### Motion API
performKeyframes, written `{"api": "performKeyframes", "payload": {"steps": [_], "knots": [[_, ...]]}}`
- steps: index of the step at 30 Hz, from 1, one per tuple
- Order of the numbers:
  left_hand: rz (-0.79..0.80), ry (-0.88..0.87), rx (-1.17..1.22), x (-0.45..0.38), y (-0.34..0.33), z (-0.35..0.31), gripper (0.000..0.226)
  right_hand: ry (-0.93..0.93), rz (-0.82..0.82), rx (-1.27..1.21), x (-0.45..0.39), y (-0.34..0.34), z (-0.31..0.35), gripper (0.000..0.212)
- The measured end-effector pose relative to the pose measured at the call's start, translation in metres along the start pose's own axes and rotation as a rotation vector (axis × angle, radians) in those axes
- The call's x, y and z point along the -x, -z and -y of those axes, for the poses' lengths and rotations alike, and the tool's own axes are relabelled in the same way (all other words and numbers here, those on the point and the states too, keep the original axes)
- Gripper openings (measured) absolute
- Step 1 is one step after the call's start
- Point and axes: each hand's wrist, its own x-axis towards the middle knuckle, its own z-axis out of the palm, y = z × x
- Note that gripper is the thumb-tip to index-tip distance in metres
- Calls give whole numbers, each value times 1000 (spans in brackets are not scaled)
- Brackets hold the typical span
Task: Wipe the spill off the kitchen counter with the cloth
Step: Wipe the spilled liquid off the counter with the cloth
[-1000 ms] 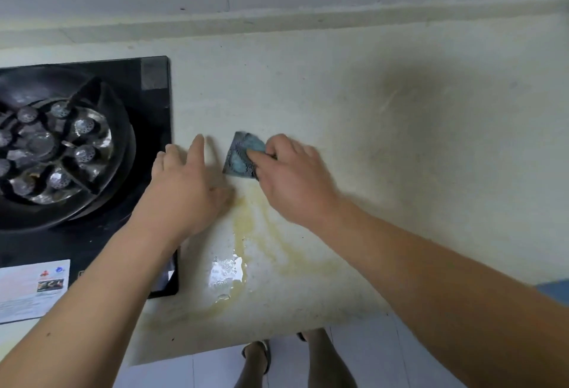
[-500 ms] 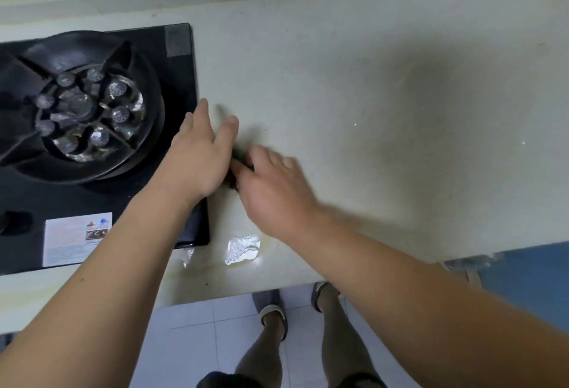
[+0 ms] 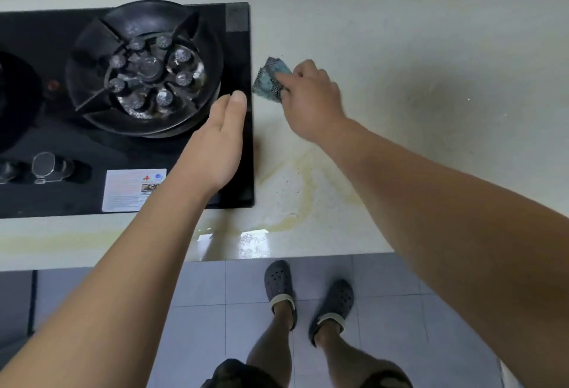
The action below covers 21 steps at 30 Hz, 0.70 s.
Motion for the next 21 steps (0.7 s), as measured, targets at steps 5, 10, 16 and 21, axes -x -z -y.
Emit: {"api": "performKeyframes", "payload": {"steps": [5, 10, 16, 21], "knots": [[-40, 22, -34, 19, -3, 17, 68, 113, 53, -20, 20, -12, 13, 37], [-67, 49, -103, 42, -14, 16, 63, 260, 94, -35, 99, -13, 7, 32], [-17, 67, -230, 70, -33, 0, 57, 377, 134, -75, 178, 0, -16, 35], [43, 28, -393, 69, -41, -7, 50, -202, -135, 87, 113, 23, -105, 27]]}}
